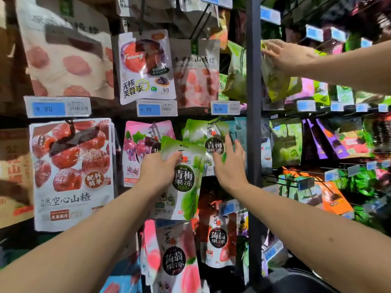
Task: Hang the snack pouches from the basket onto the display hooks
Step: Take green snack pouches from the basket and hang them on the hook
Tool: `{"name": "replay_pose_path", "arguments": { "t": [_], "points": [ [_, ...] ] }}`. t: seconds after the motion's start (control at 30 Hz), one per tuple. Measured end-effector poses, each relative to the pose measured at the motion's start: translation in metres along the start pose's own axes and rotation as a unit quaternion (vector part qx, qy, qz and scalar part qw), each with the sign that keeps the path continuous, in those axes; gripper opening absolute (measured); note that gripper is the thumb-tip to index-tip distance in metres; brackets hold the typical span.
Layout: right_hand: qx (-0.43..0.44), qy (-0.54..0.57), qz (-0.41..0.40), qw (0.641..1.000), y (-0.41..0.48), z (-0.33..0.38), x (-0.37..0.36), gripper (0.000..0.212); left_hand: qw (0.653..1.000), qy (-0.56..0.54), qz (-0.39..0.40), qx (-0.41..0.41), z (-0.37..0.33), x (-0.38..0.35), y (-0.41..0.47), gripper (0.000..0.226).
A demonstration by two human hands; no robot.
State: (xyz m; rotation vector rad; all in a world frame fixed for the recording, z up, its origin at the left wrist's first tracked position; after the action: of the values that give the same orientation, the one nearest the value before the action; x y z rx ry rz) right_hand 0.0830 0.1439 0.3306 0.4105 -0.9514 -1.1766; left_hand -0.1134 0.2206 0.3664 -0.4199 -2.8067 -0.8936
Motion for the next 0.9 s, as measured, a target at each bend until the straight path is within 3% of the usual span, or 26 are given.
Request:
{"name": "replay_pose_path", "arguments": {
  "t": [0.13,0.27,0.43,0.57,0.8,0.9],
  "points": [
    [0.067,0.124,0.097,0.985,-0.032,0.016,0.019,0.065,0.998,-0.048,-0.014,0.027,-0.001,-0.005,-0.001,0.052],
    [0.084,0.167,0.204,0.961,-0.052,0.033,0.031,0.08,0.996,-0.079,-0.028,0.043,-0.01,-0.011,-0.008,0.049],
    [0.048,0.199,0.172,0.963,-0.054,0.031,0.037,0.076,0.992,-0.105,-0.004,0.075,-0.016,-0.02,-0.016,0.045],
    [0.015,0.208,0.134,0.969,-0.041,0.021,0.046,0.072,0.988,-0.128,0.055,0.059,-0.015,-0.033,-0.017,0.01],
    [-0.036,0.155,0.048,0.986,0.0,-0.005,0.053,0.071,0.995,-0.022,0.091,-0.02,-0.026,-0.052,-0.013,0.074],
    [-0.053,0.162,0.036,0.985,0.015,-0.001,0.063,0.067,0.994,0.0,0.079,-0.08,-0.035,-0.061,-0.008,0.081]
  ]
}}
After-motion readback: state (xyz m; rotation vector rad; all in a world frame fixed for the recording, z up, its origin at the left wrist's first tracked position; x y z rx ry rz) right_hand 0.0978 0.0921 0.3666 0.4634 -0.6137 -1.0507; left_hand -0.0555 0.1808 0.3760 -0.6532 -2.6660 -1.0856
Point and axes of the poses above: each hand's wrist, its own y-axis towards the middle knuckle, its own x-axis out of the back of the hand, z = x × y, the point moved 1 cm from there along y, towards the middle knuckle, and after that the axes turned 6 degrees about -y, right-handed, at the moved point
